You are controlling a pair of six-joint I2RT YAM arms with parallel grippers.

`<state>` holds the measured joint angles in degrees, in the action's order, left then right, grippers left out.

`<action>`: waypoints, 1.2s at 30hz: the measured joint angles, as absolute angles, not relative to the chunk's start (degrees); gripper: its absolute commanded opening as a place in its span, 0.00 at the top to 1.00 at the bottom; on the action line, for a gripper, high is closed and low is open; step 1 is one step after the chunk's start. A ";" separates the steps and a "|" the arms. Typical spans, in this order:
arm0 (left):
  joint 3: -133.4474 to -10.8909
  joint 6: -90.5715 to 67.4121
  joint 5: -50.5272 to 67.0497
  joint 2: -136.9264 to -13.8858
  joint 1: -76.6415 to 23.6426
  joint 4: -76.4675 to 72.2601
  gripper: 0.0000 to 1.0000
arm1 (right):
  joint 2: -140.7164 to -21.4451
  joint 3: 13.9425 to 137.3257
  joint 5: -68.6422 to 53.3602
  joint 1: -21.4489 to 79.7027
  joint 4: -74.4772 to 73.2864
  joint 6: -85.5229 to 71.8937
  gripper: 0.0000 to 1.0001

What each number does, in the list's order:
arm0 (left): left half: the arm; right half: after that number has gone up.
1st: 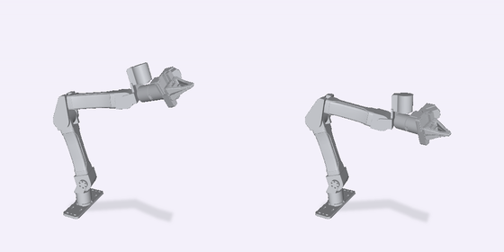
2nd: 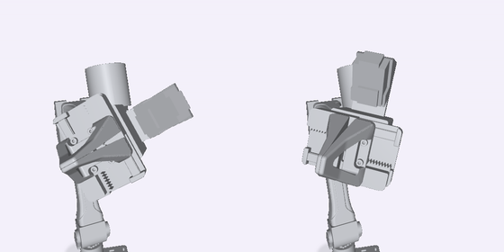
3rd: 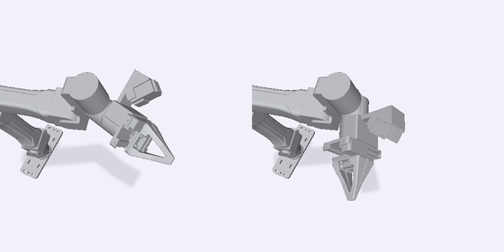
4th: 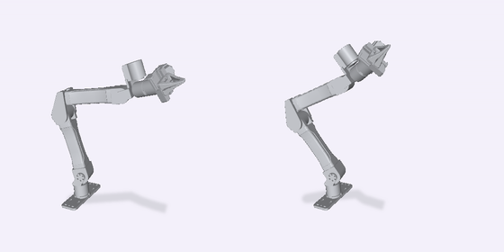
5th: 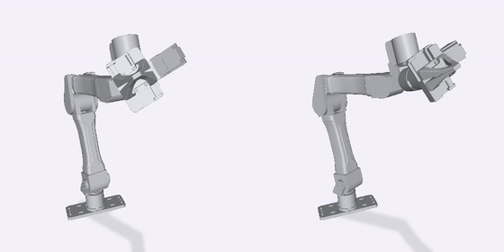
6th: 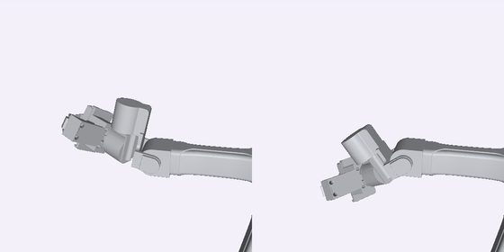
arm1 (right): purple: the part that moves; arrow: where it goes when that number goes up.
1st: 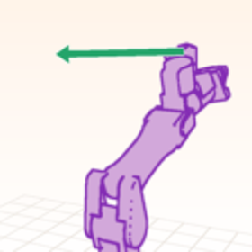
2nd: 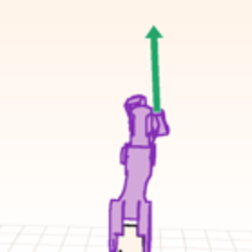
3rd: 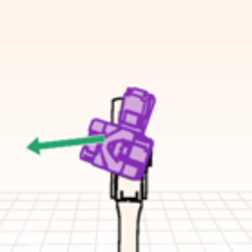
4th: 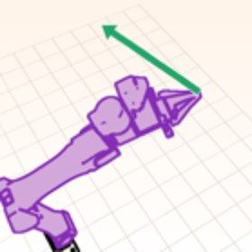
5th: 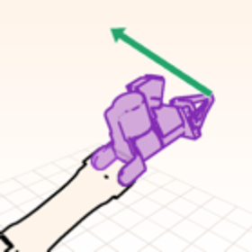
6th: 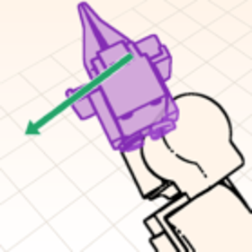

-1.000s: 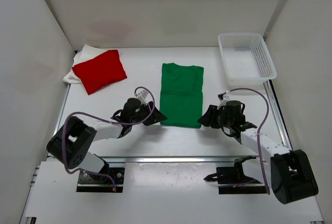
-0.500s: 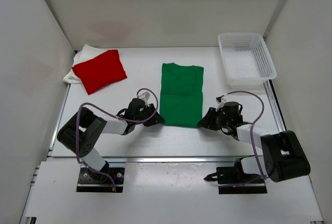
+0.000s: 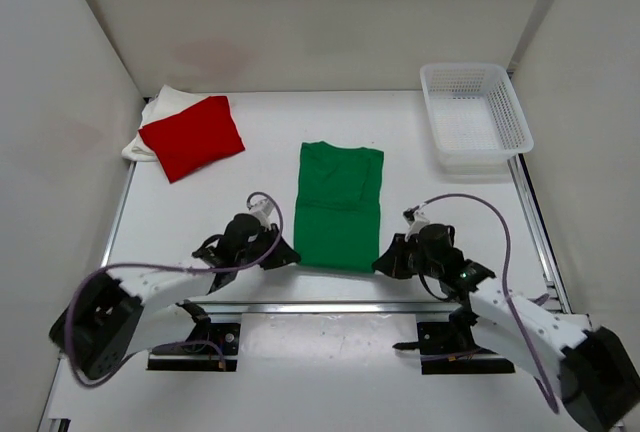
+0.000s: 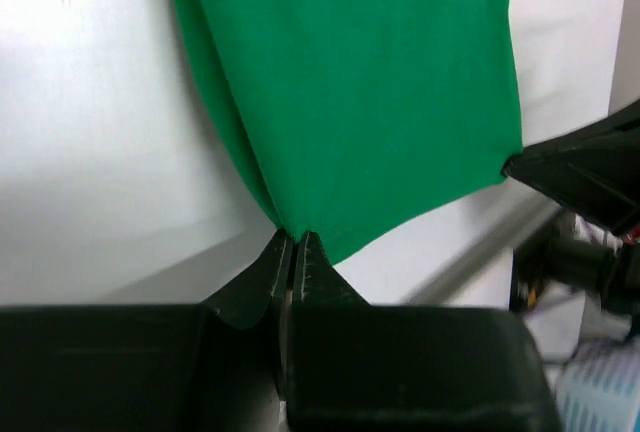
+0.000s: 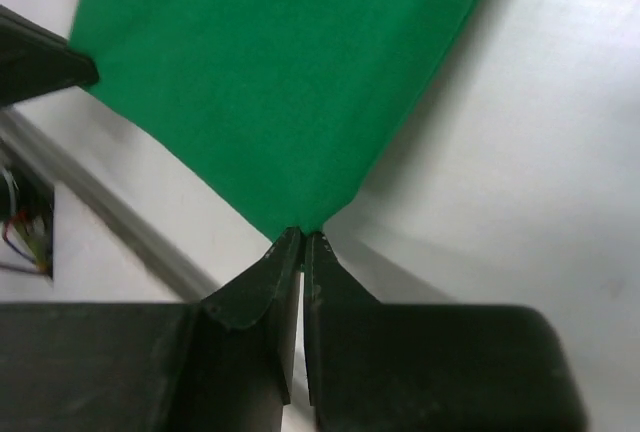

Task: Fold and stack the t-shirts
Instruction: Fold the long partially folded tshirt into a neat square

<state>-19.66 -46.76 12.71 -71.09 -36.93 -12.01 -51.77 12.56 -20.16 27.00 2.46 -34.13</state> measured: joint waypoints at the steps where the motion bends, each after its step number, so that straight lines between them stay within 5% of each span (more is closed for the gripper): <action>1: -17.74 -46.81 12.93 -66.67 -37.50 -9.87 1.00 | -47.53 11.64 -18.15 30.63 -0.51 -35.64 1.00; 7: -15.66 -48.42 12.69 -41.56 -41.65 8.54 1.00 | -28.34 12.84 -4.34 49.84 -18.39 -43.09 1.00; 11: -27.33 -46.85 14.09 -40.51 -36.40 14.74 1.00 | -33.76 23.00 -3.14 45.87 -22.46 -40.66 1.00; 18: -45.28 -44.49 15.42 -60.53 -30.44 7.29 1.00 | -56.05 40.36 -17.12 18.63 -13.15 -30.96 1.00; 27: -58.61 -45.23 15.00 -92.97 -19.70 0.82 0.99 | -90.39 59.40 -27.07 12.27 -8.25 -25.32 1.00; 32: -67.55 -45.15 15.29 -106.19 -17.30 1.39 0.74 | -103.31 69.58 -27.94 11.81 -9.50 -23.92 0.99; 36: -73.58 -45.36 15.38 -112.36 -16.21 2.31 0.58 | -107.50 72.97 -26.79 11.57 -11.27 -23.66 0.62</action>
<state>-73.58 -45.36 15.38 -112.36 -16.21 2.31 -107.50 72.97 -26.79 11.57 -11.27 -23.66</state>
